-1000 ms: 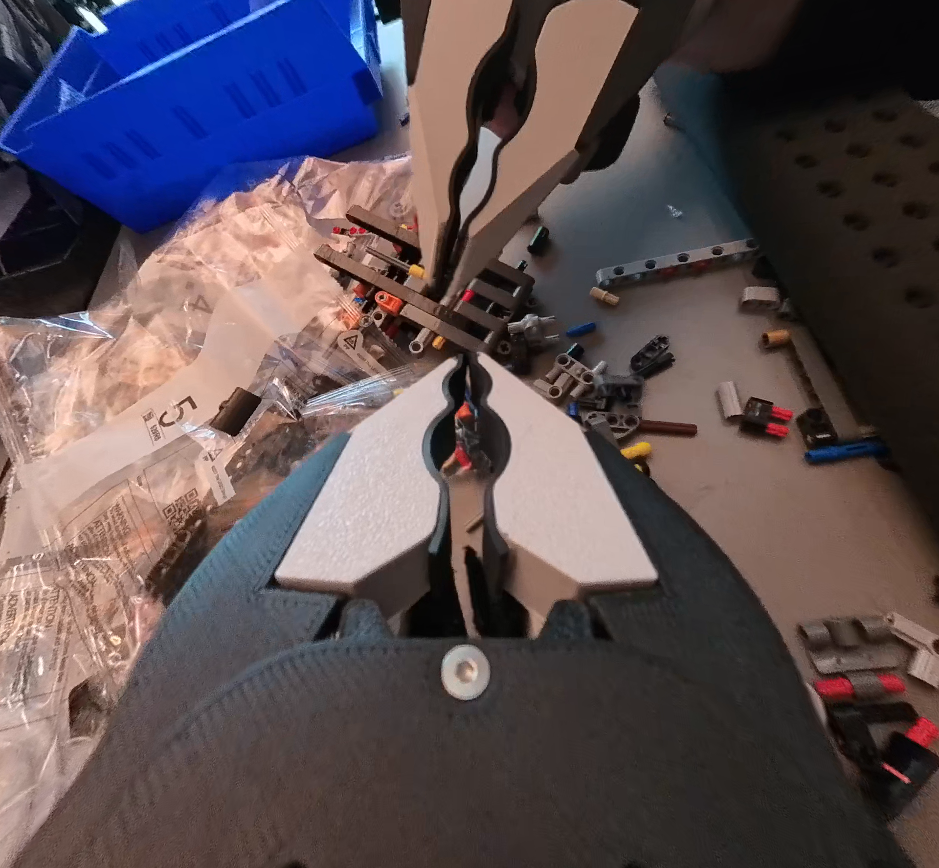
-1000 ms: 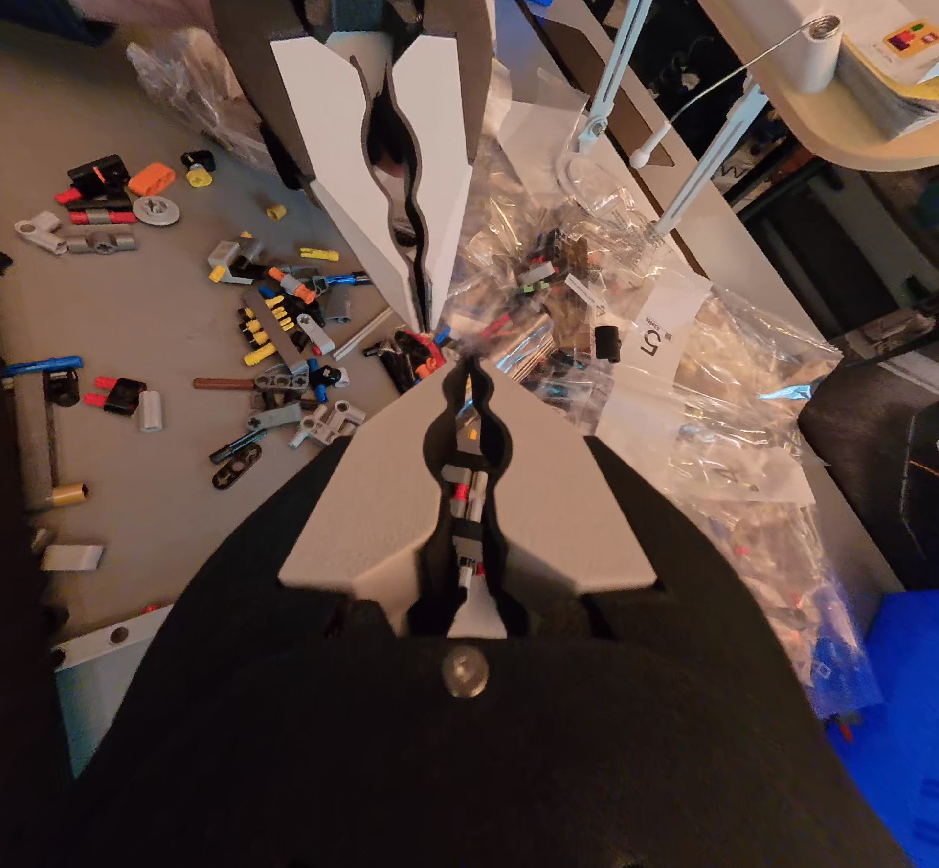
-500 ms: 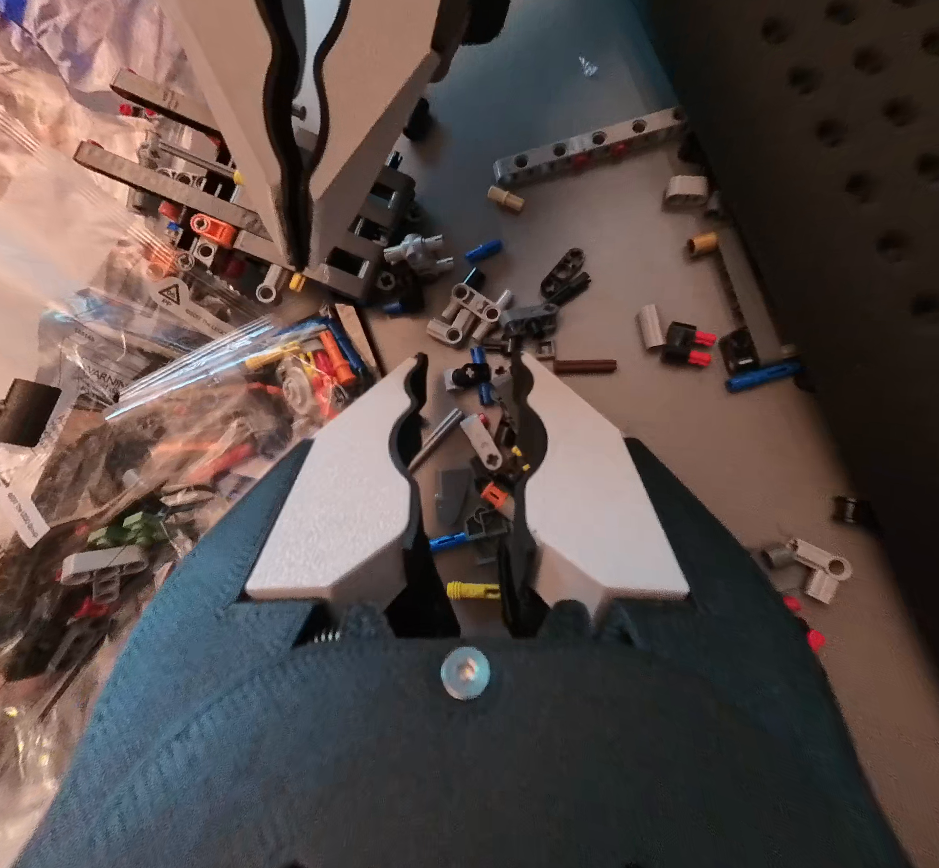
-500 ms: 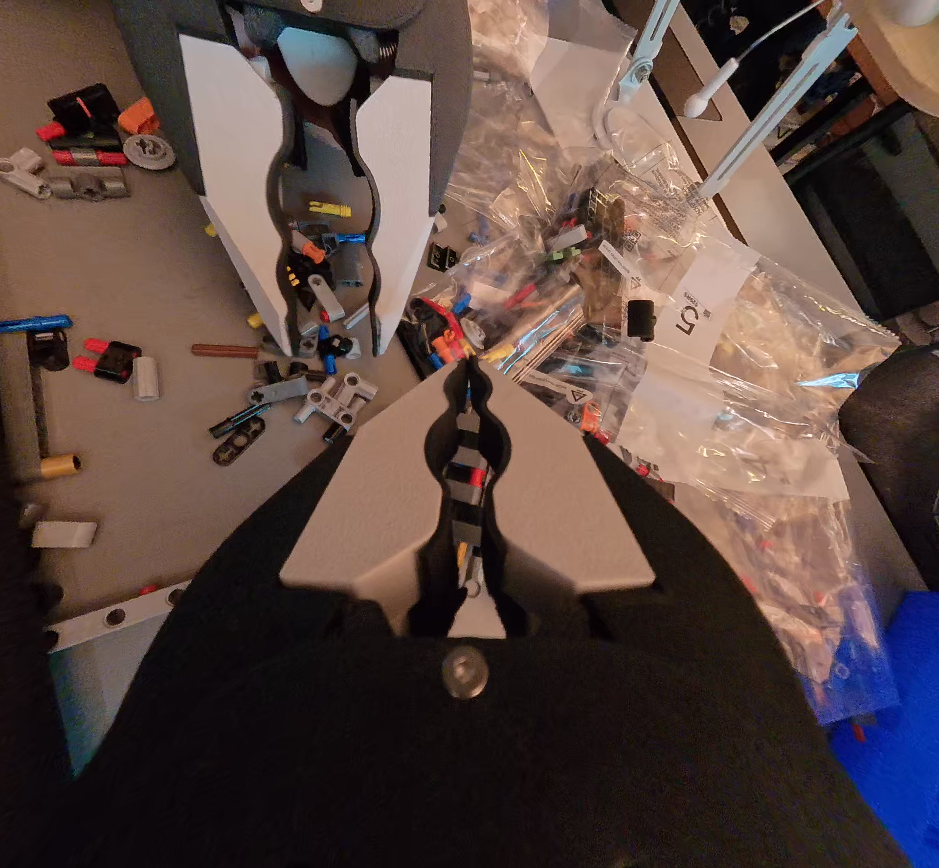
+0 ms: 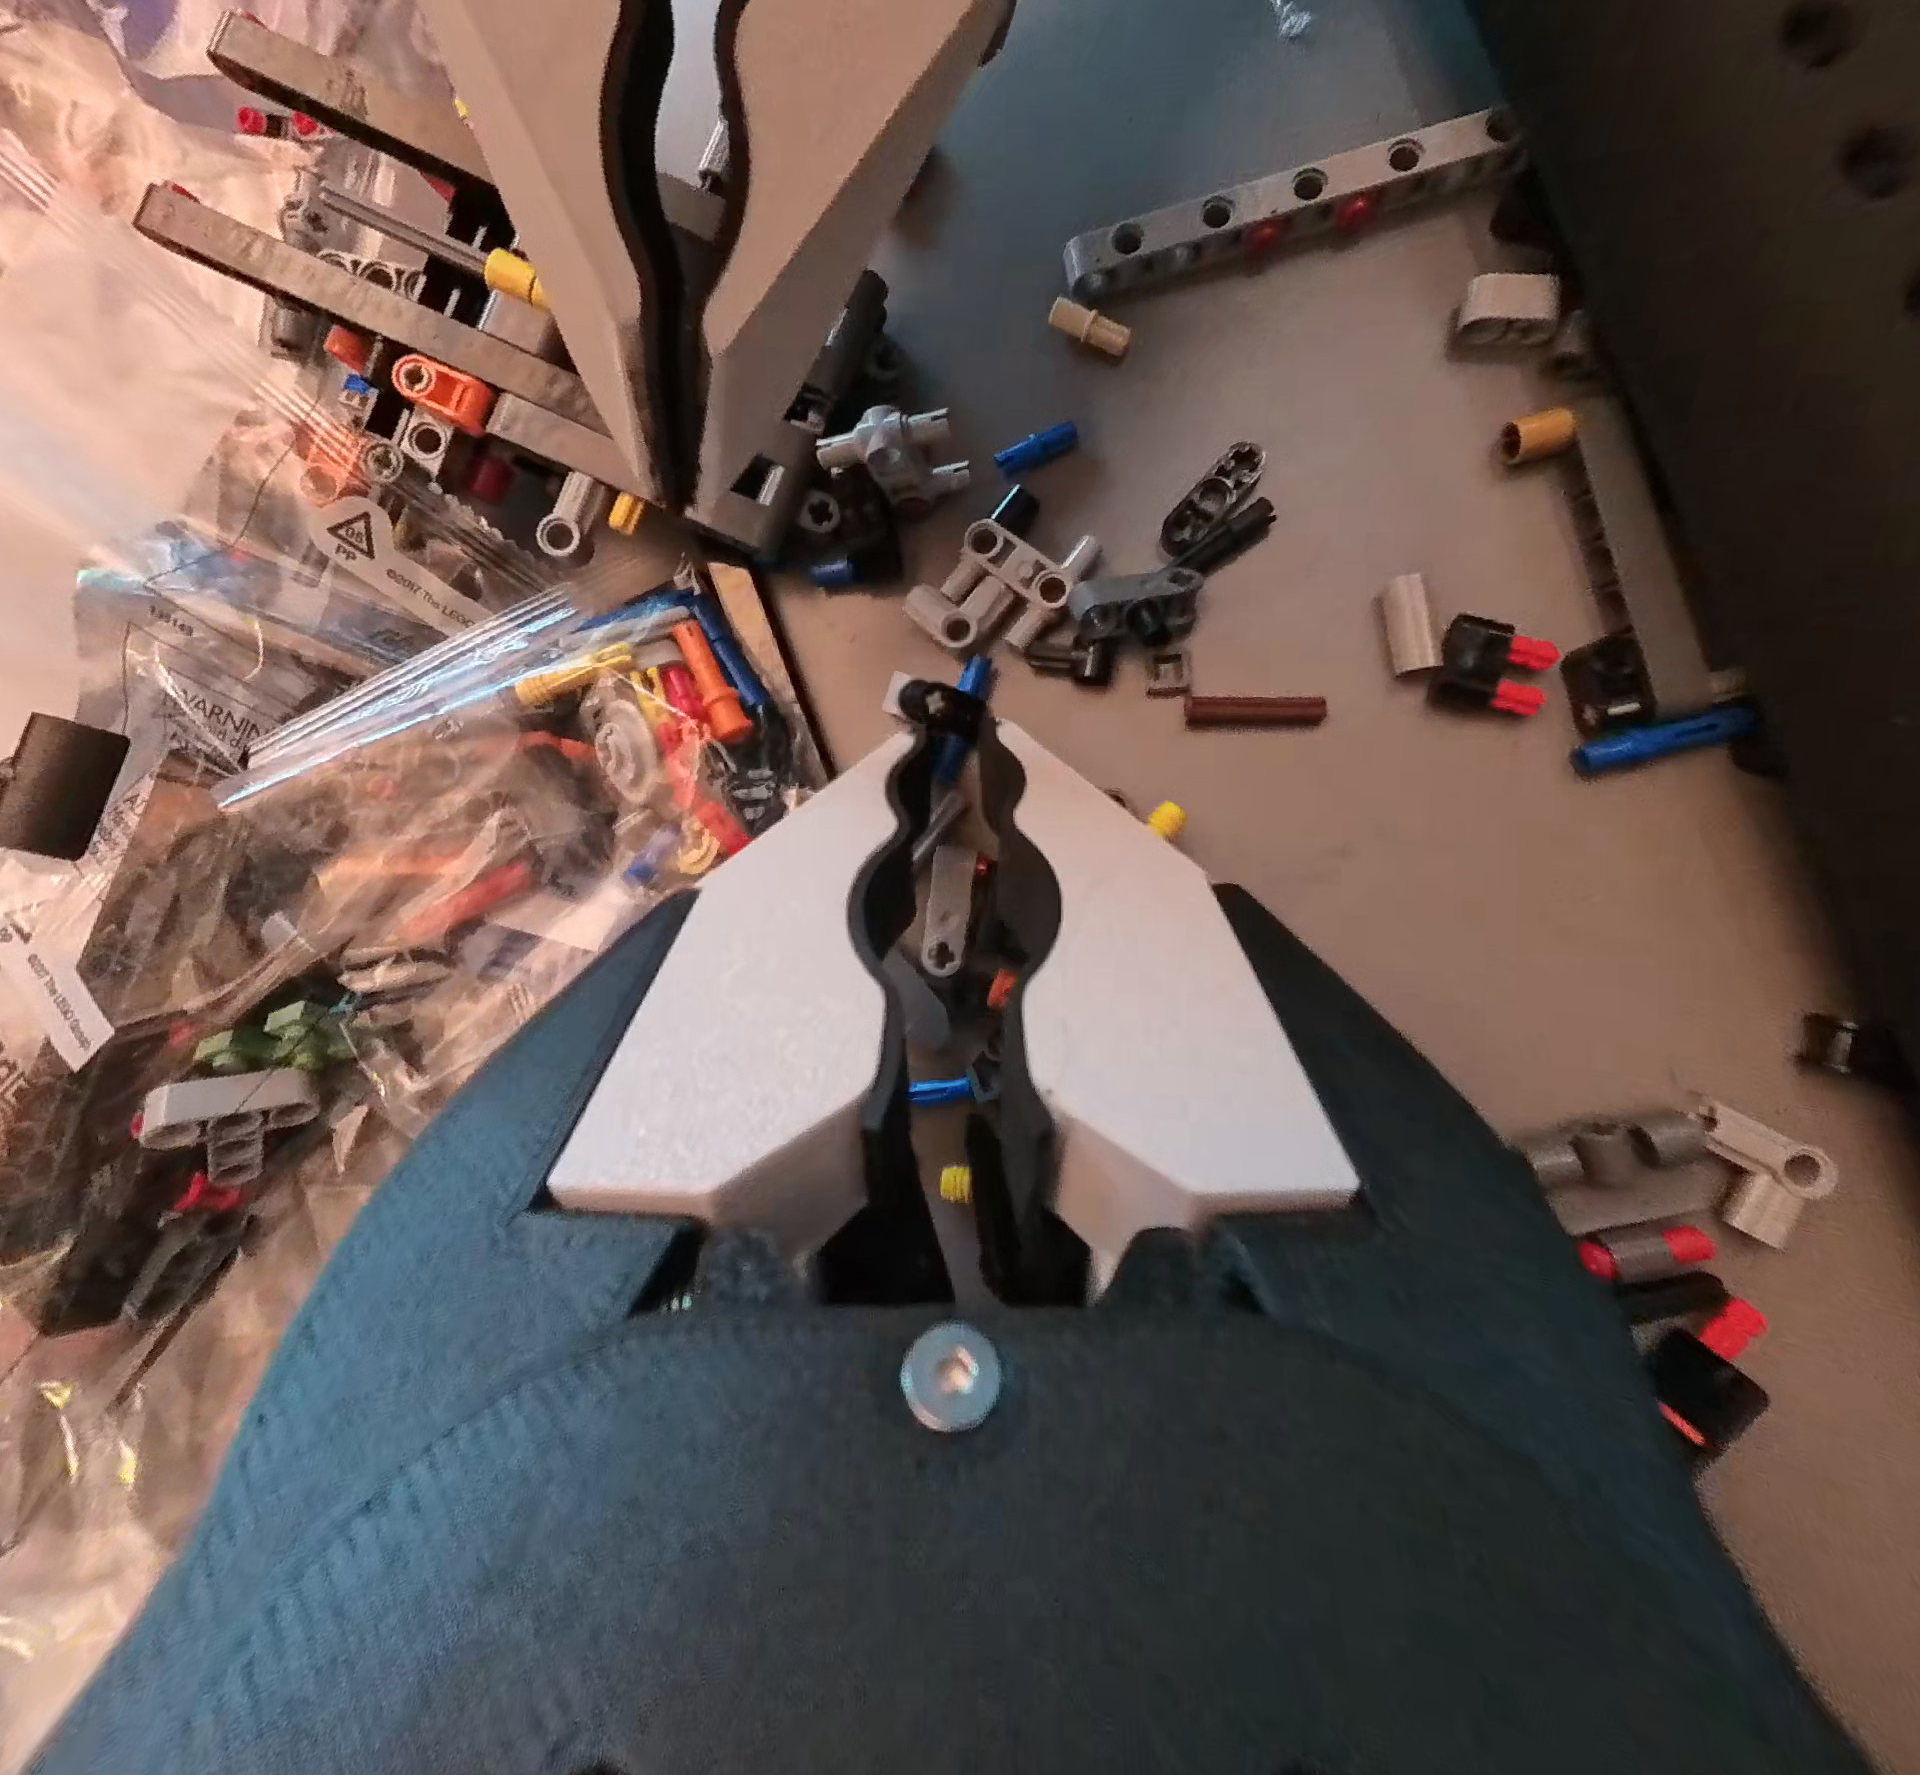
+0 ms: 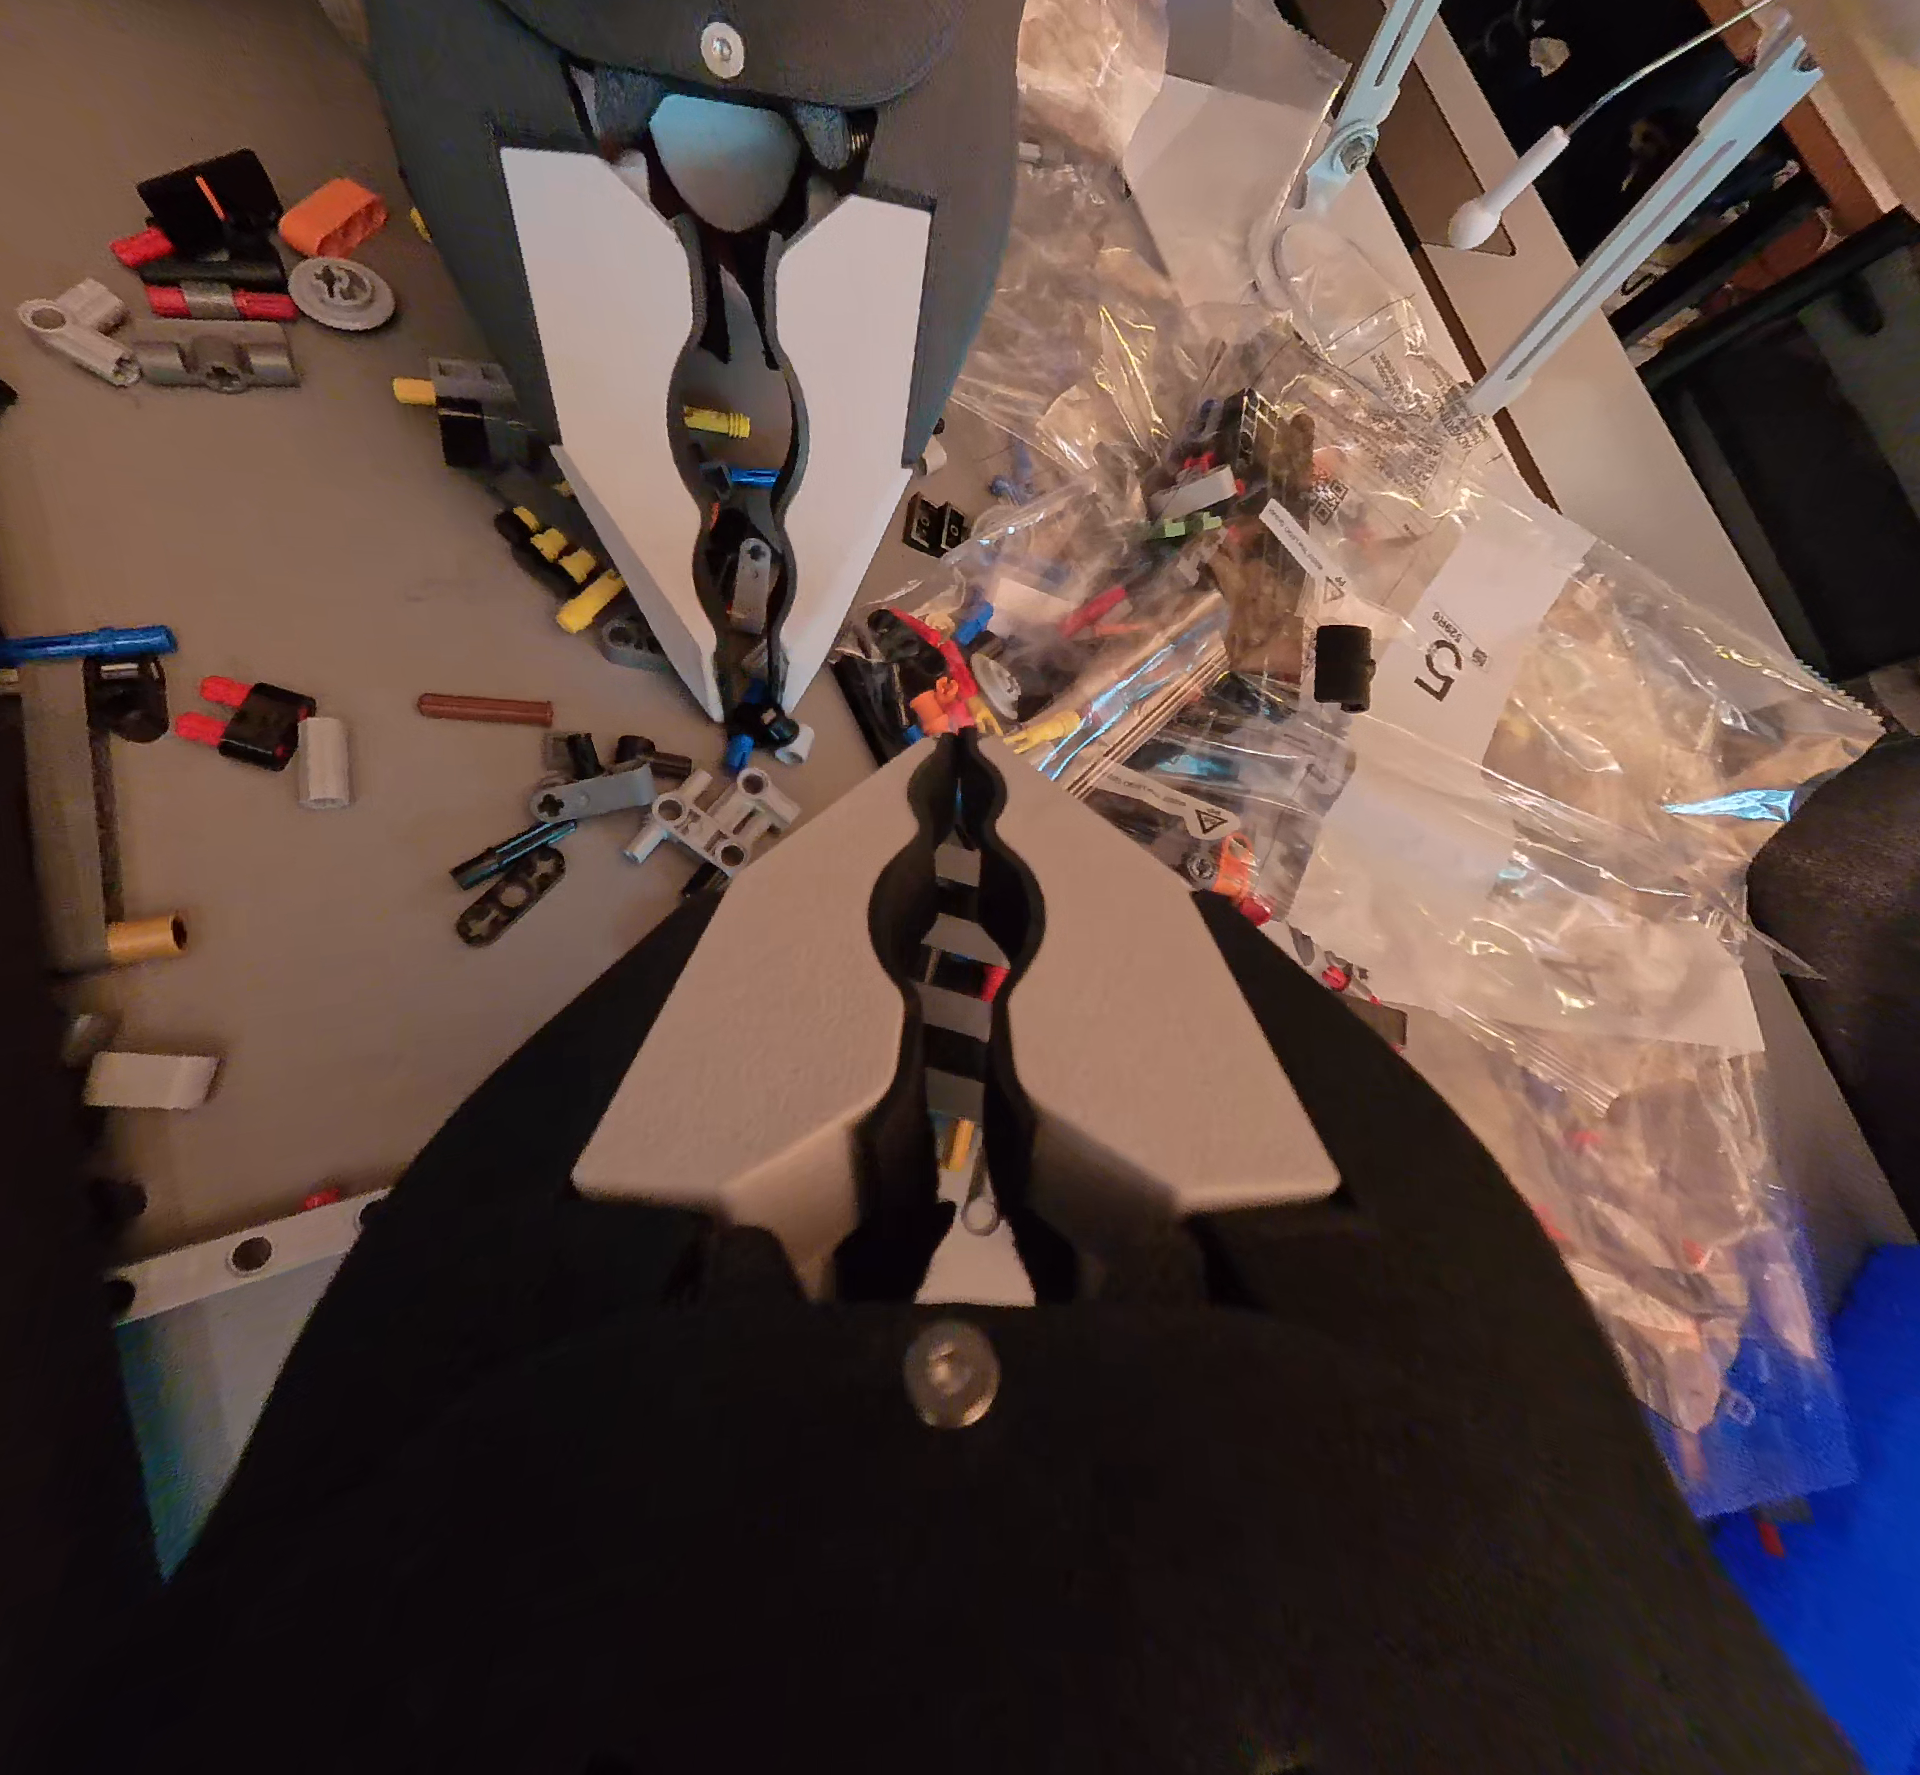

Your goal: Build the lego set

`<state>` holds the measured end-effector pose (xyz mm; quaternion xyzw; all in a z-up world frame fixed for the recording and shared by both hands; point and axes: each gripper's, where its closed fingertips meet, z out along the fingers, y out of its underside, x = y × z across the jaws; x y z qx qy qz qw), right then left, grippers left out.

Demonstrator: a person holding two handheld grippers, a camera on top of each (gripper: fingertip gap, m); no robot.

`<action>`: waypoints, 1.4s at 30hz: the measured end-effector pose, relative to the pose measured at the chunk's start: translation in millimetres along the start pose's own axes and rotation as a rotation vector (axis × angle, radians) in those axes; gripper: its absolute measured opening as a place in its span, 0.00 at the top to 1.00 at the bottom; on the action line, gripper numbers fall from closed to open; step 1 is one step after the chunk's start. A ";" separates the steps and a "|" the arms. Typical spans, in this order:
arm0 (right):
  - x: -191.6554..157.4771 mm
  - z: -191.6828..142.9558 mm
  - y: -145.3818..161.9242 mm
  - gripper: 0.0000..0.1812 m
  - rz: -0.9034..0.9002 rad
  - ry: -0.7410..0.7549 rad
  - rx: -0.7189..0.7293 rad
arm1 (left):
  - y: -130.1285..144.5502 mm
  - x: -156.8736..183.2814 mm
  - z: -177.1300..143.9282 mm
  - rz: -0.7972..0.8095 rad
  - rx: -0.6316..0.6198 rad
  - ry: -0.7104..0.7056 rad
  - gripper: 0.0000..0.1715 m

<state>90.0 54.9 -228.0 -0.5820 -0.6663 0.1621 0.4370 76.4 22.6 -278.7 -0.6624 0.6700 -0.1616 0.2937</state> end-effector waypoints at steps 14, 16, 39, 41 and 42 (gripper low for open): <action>-13.7 1.7 -5.6 0.98 -0.021 -0.060 0.032 | -22.9 -4.8 -19.7 0.017 0.149 -0.032 0.97; -18.4 1.0 -9.0 0.97 -0.041 -0.074 0.048 | -28.5 -4.8 -24.0 -0.001 0.194 -0.022 0.97; -9.8 -4.9 -16.0 0.95 -0.076 -0.007 0.081 | -42.0 -14.3 -41.6 -0.108 0.387 0.009 0.97; -7.5 -5.5 -14.6 0.94 -0.080 0.007 0.073 | -45.3 -14.9 -44.2 -0.115 0.417 0.015 0.97; -6.2 -6.4 -14.6 0.94 -0.082 0.014 0.073 | -48.0 -15.1 -47.0 -0.119 0.435 0.017 0.97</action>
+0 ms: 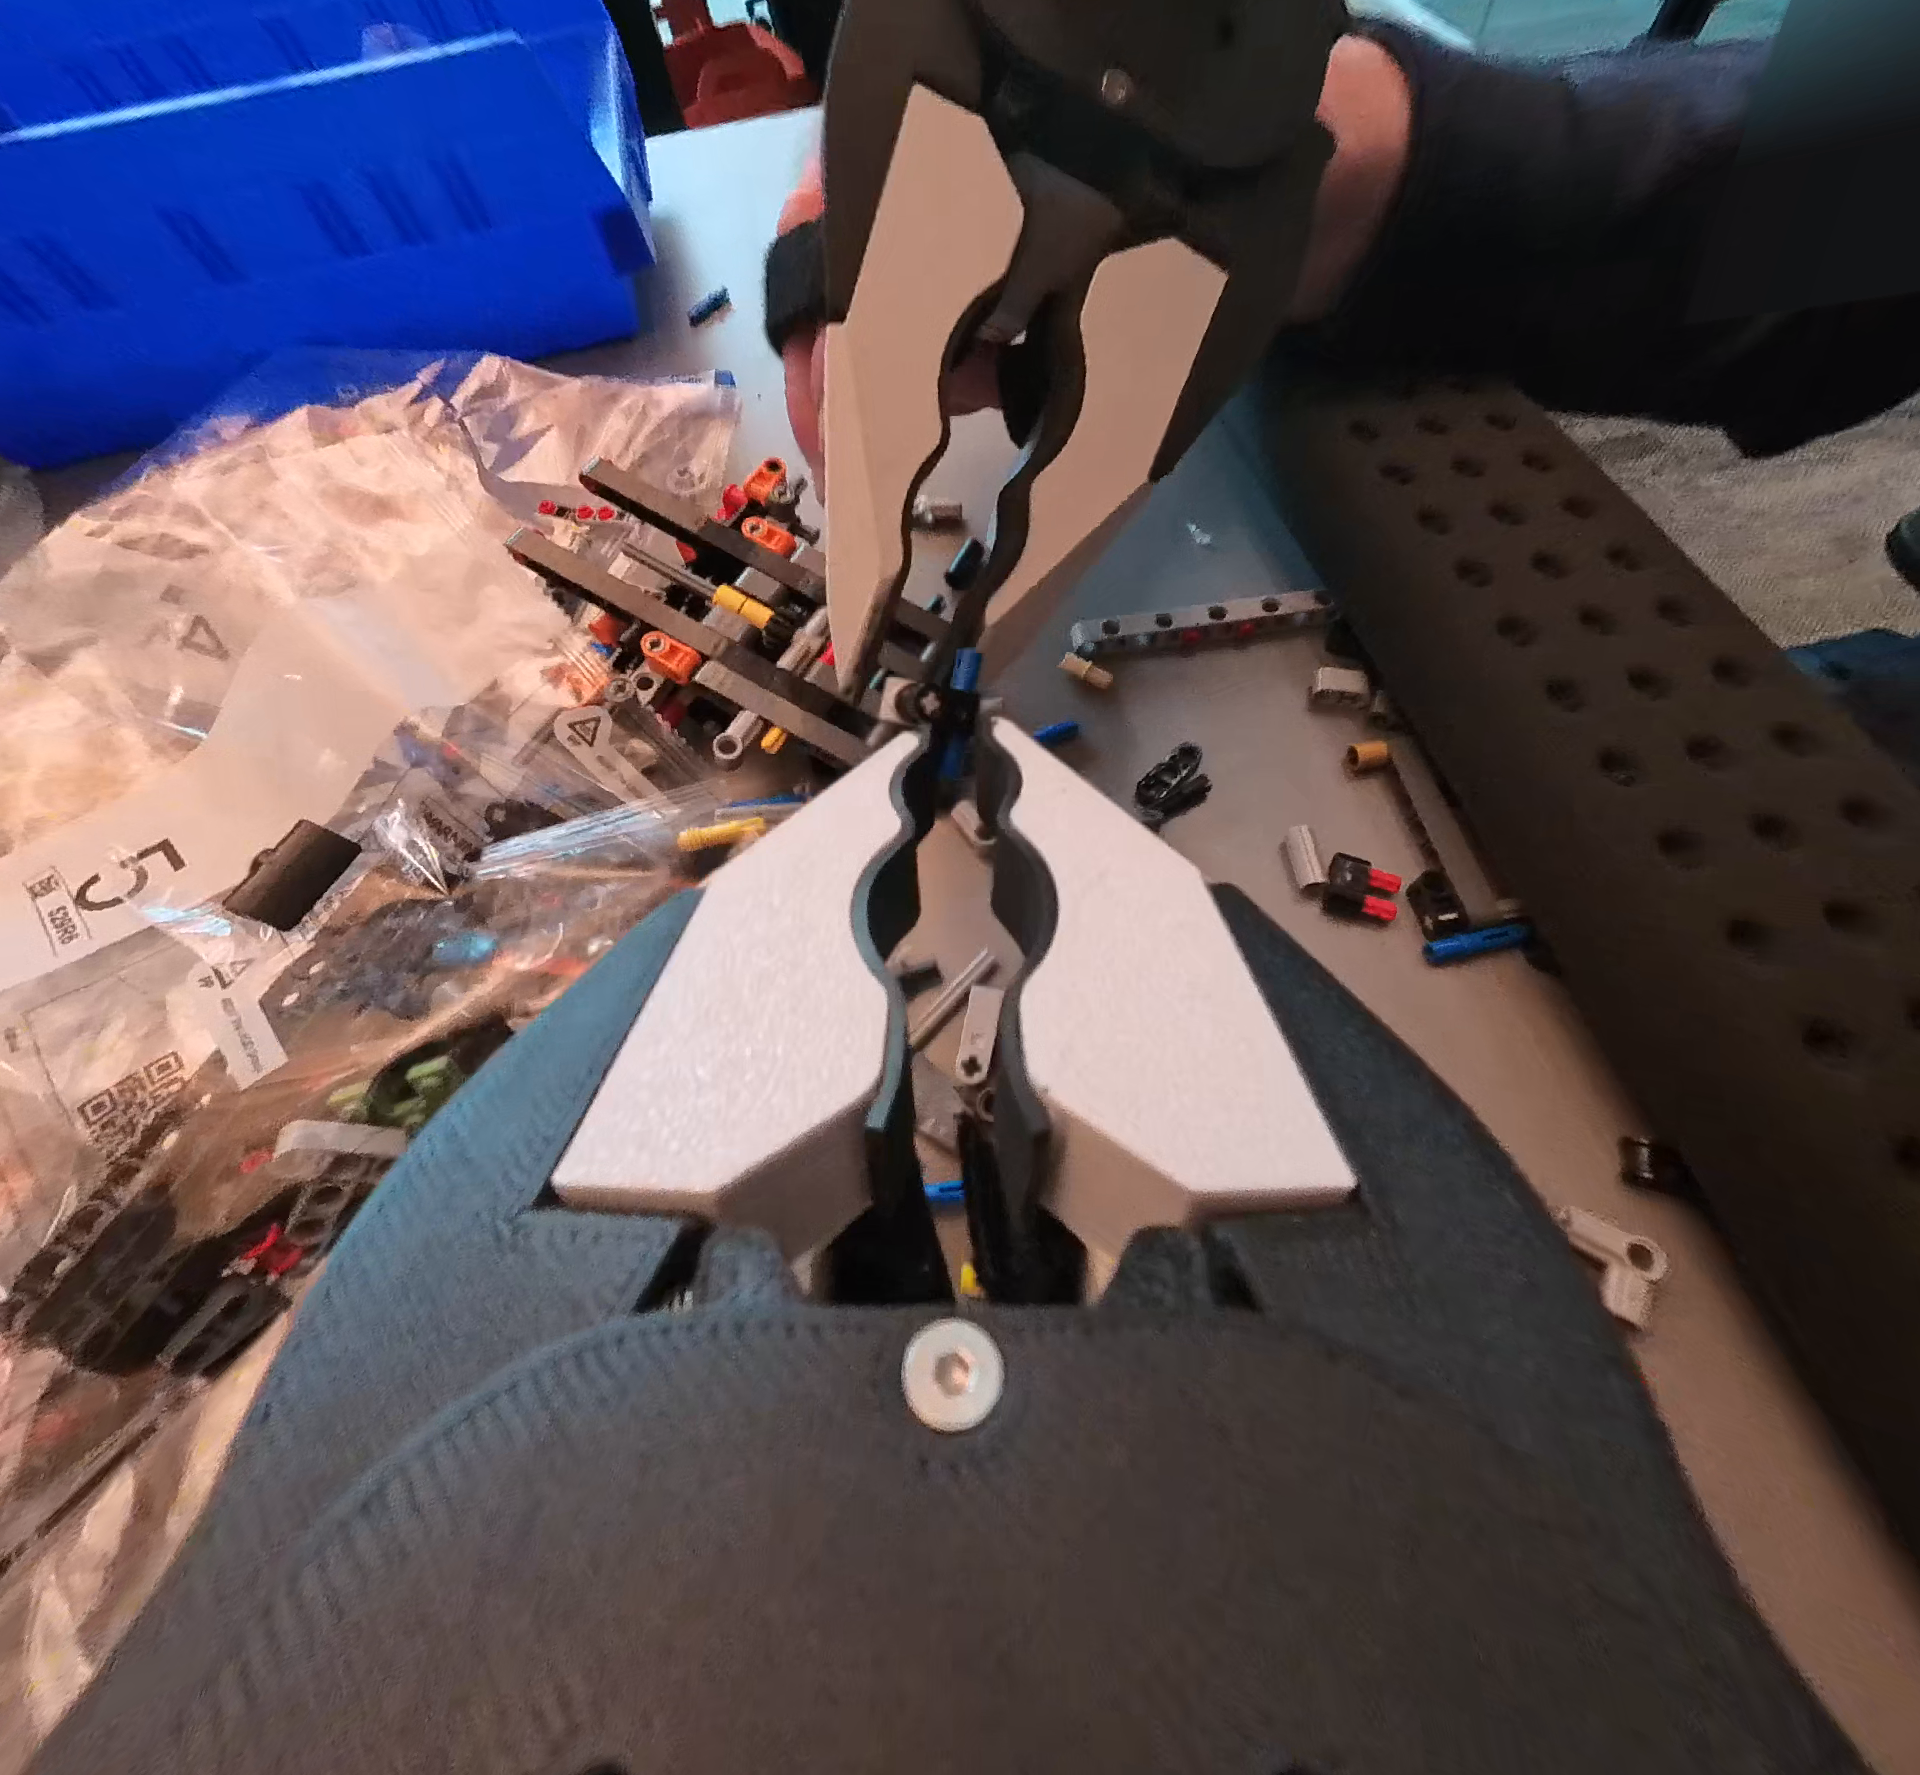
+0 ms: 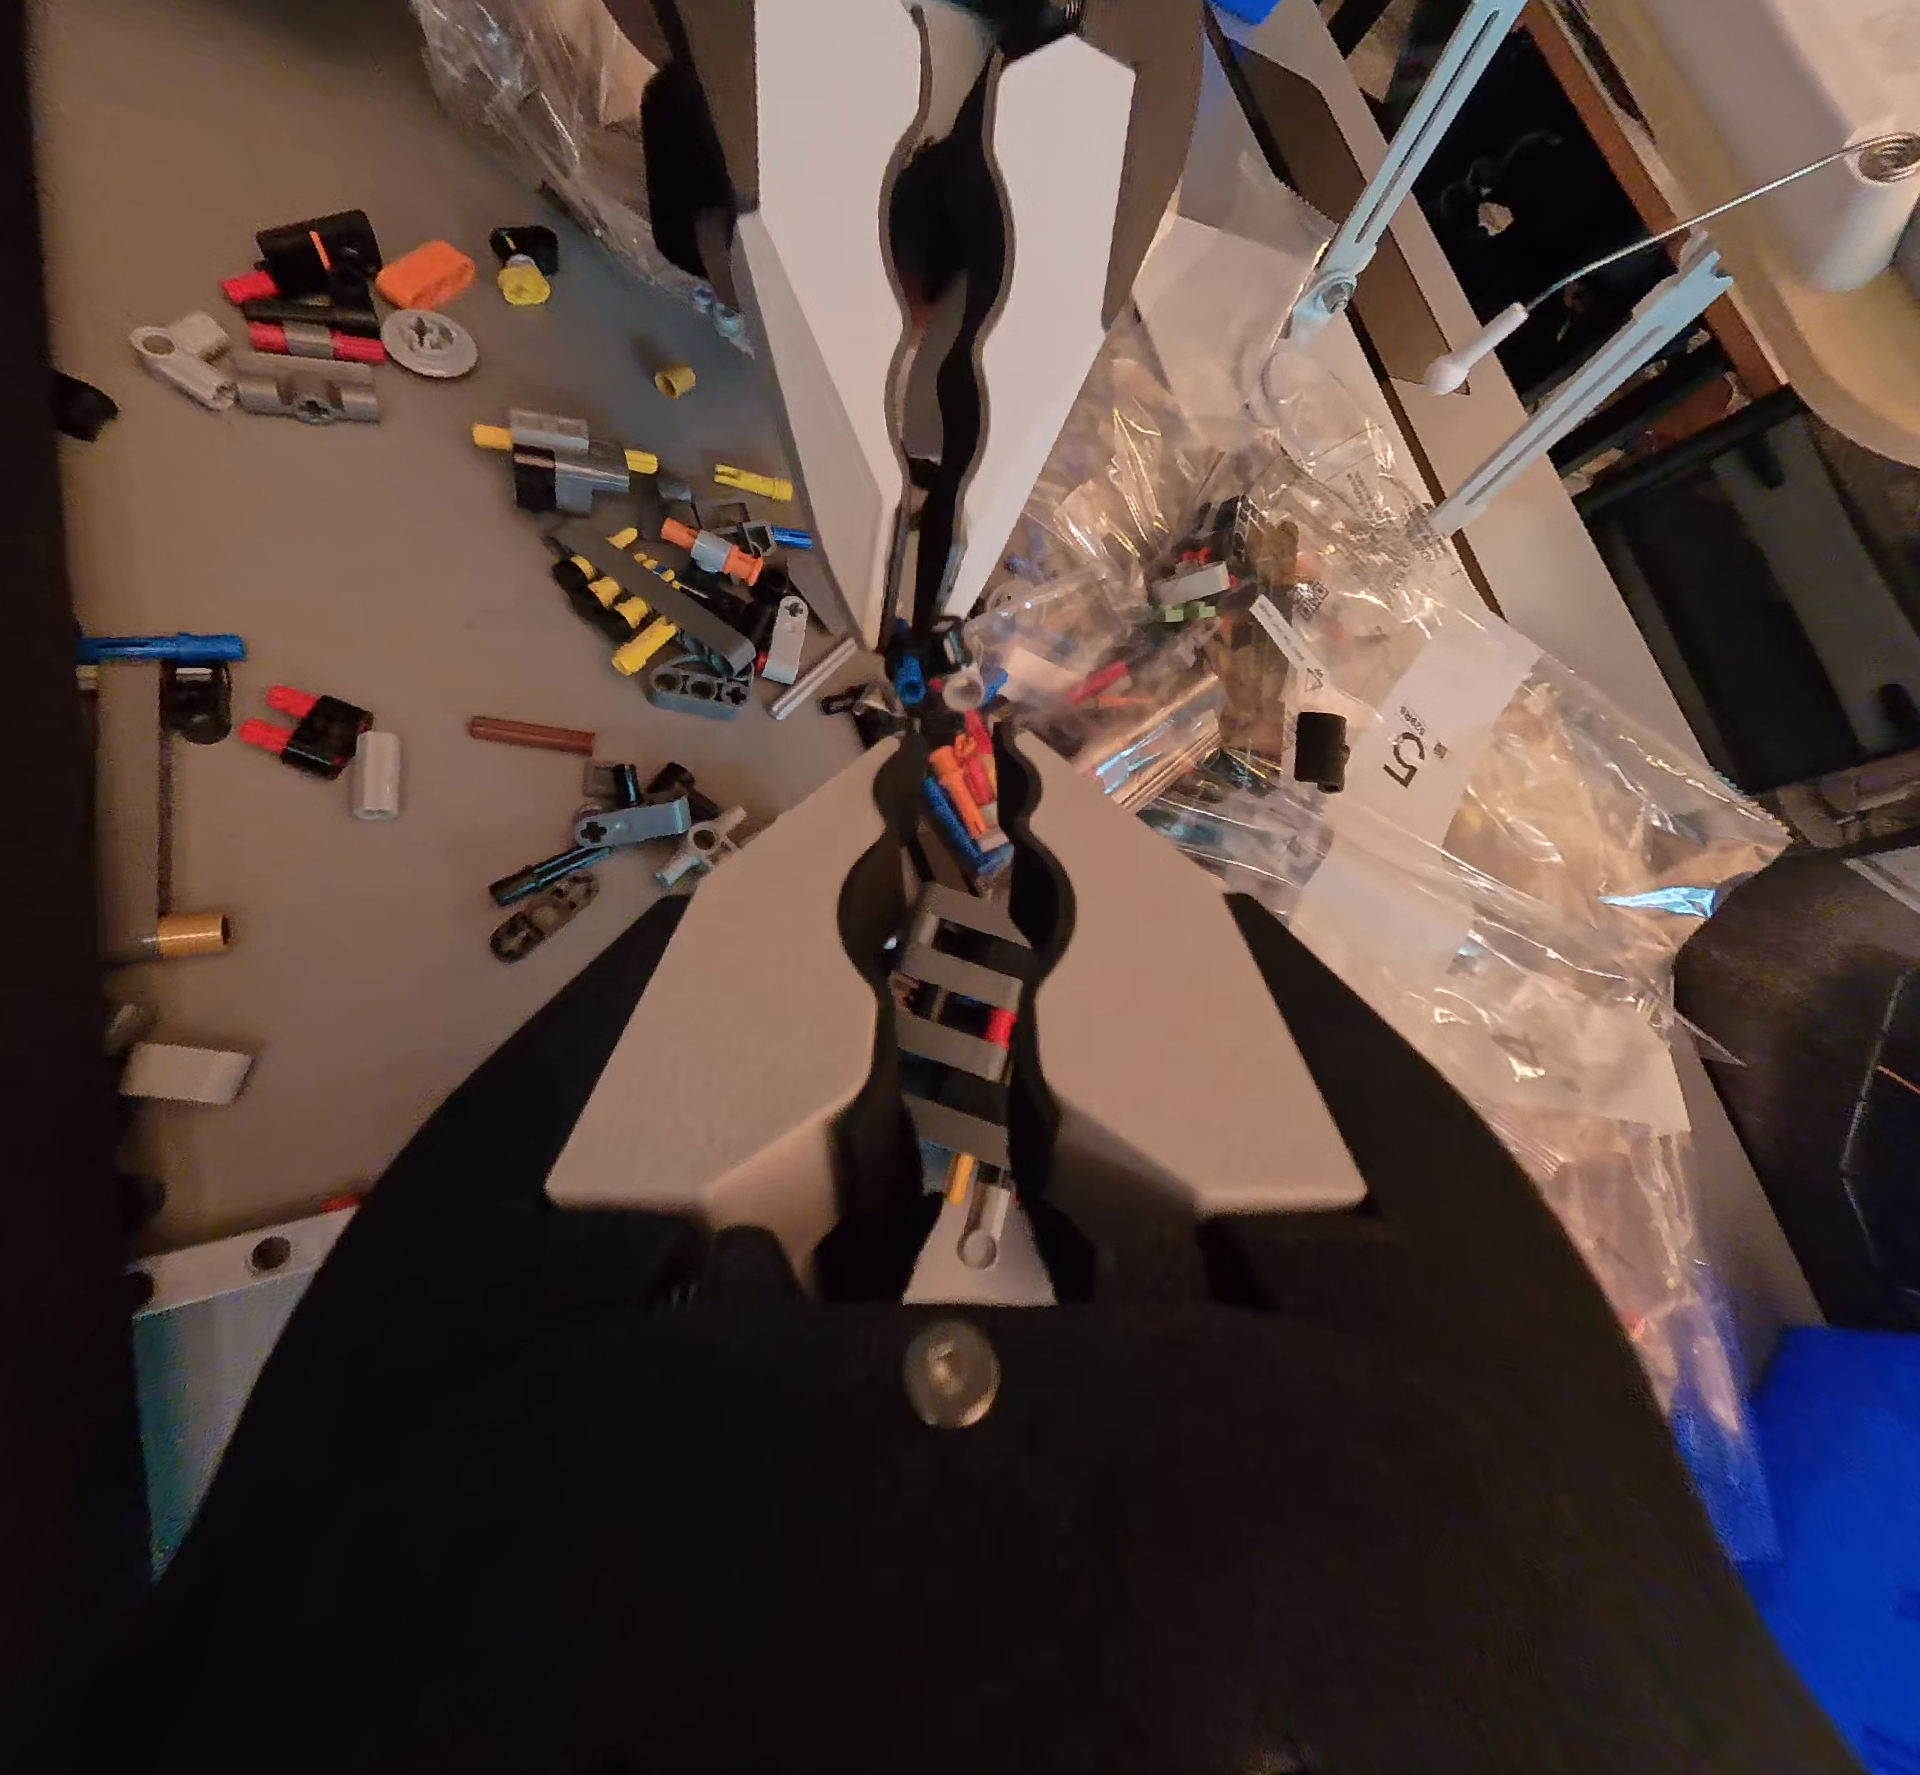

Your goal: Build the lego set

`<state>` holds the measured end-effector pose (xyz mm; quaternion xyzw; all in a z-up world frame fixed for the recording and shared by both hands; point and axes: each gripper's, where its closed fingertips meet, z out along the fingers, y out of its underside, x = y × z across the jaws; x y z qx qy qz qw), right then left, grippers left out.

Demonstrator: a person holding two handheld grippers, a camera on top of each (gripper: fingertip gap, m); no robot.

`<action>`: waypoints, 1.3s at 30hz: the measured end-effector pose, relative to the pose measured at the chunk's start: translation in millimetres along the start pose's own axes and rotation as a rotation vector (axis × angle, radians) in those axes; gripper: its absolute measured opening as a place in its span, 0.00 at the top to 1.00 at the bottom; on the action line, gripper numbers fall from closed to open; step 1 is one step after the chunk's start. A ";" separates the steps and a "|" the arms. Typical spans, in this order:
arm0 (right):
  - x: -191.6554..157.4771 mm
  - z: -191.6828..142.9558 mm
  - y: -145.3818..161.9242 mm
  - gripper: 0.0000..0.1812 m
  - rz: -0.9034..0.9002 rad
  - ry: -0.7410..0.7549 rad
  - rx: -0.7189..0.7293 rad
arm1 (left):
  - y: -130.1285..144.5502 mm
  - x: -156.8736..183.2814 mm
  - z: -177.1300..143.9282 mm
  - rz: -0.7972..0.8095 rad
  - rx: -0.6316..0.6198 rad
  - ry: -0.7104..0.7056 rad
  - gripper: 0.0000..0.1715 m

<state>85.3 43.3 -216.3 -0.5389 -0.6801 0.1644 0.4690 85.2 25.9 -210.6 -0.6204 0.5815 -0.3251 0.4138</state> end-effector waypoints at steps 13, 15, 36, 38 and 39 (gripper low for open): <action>3.9 -4.2 -17.2 0.96 -0.152 0.107 0.037 | -11.1 1.5 -4.3 -0.061 0.078 0.042 0.97; 4.0 -5.6 -17.4 0.97 -0.160 0.109 0.031 | -11.8 2.6 -3.5 -0.068 0.081 0.051 0.97; 14.4 -5.0 -6.9 0.98 -0.028 0.097 0.010 | -6.0 -15.6 7.6 0.193 -0.060 -0.182 0.97; 14.0 -4.6 -6.7 0.98 -0.029 0.094 0.009 | -5.2 -15.4 7.6 0.191 -0.064 -0.179 0.97; 14.1 -4.7 -7.0 0.98 -0.031 0.096 0.010 | -5.4 -15.2 7.6 0.188 -0.061 -0.176 0.97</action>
